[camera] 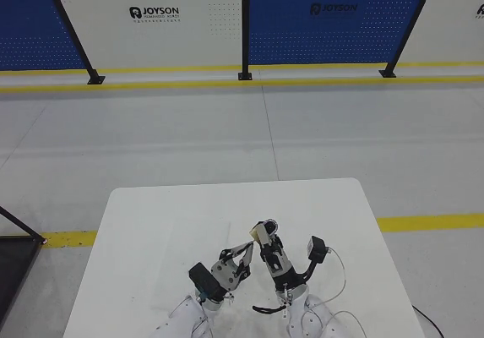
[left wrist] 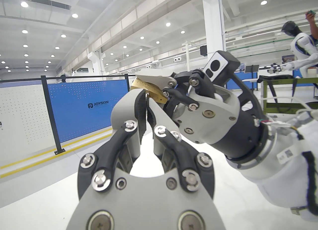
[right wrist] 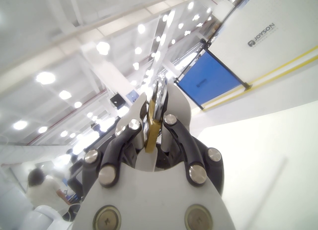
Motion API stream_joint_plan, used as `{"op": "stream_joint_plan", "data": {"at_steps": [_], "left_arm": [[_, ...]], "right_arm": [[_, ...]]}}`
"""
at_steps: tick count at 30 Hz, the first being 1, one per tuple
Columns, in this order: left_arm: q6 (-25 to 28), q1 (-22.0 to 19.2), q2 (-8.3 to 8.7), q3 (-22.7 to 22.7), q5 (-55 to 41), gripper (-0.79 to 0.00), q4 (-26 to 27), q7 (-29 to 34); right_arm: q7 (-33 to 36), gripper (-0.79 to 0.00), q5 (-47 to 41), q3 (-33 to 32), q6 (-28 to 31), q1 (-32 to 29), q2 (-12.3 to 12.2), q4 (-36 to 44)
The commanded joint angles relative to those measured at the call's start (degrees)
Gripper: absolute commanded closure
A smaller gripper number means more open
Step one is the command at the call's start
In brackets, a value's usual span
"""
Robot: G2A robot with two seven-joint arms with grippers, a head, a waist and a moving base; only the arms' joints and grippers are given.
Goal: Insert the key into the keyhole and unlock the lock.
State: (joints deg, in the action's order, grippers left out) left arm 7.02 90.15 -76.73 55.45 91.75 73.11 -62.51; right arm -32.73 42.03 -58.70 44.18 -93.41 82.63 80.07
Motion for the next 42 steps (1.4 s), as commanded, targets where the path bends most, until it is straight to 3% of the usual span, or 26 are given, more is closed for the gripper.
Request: {"op": "stream_joint_plan", "data": {"at_steps": [1, 12, 14, 15, 17, 18, 26, 31, 36, 42], "left_arm": [[-1.63, -0.2, 0.04, 0.04, 0.99, 0.0, -0.19, -0.34], [-2.3, -0.71, 0.05, -0.39, 0.36, 0.0, -0.84, -2.3], [-1.3, -0.82, 0.05, -0.41, -0.61, -0.191, -0.83, -2.38], [-1.45, -0.8, 0.07, -0.41, -0.49, -0.219, -0.95, -2.38], [0.48, -0.67, 0.06, -0.59, -2.06, -0.388, -0.88, -2.39], [1.15, -0.61, 0.08, -0.56, -2.69, -0.785, -0.83, -2.45], [7.74, 0.68, 0.73, 1.09, -7.67, -0.785, -0.13, -2.54], [15.41, 2.4, 1.65, 3.94, -13.2, -0.785, 0.65, -1.61], [21.91, 6.81, 3.87, 11.39, -16.44, -0.785, 4.11, 2.45], [27.96, 14.93, 7.01, 24.76, -19.97, -0.785, 11.22, 11.71]], "right_arm": [[-0.02, 0.0, 0.01, 0.0, 0.0, 0.01, 0.0, -0.01], [-0.15, 0.0, -0.02, 0.01, -0.11, 0.06, 0.02, -0.03], [-0.19, 0.0, 0.01, 0.03, -0.15, 0.11, 0.03, -0.06], [-0.19, 0.0, -0.01, 0.03, -0.17, 0.17, 0.04, -0.11], [-0.25, 0.0, -0.16, -0.04, -0.3, 0.31, 0.05, -0.25], [-0.28, 0.0, -0.27, -0.06, -0.31, 0.36, 0.06, -0.27], [-0.12, 0.0, -0.62, -0.2, -0.35, 0.49, 0.06, -0.37], [2.15, 0.0, -0.98, -0.27, -2.79, 1.43, 0.1, -1.83], [8.59, 0.0, -0.62, 1.51, -11.29, 4.95, 0.71, -4.91], [20.39, 0.0, 3.73, 7.98, -24.96, 10.87, 2.45, -10.67]]}}
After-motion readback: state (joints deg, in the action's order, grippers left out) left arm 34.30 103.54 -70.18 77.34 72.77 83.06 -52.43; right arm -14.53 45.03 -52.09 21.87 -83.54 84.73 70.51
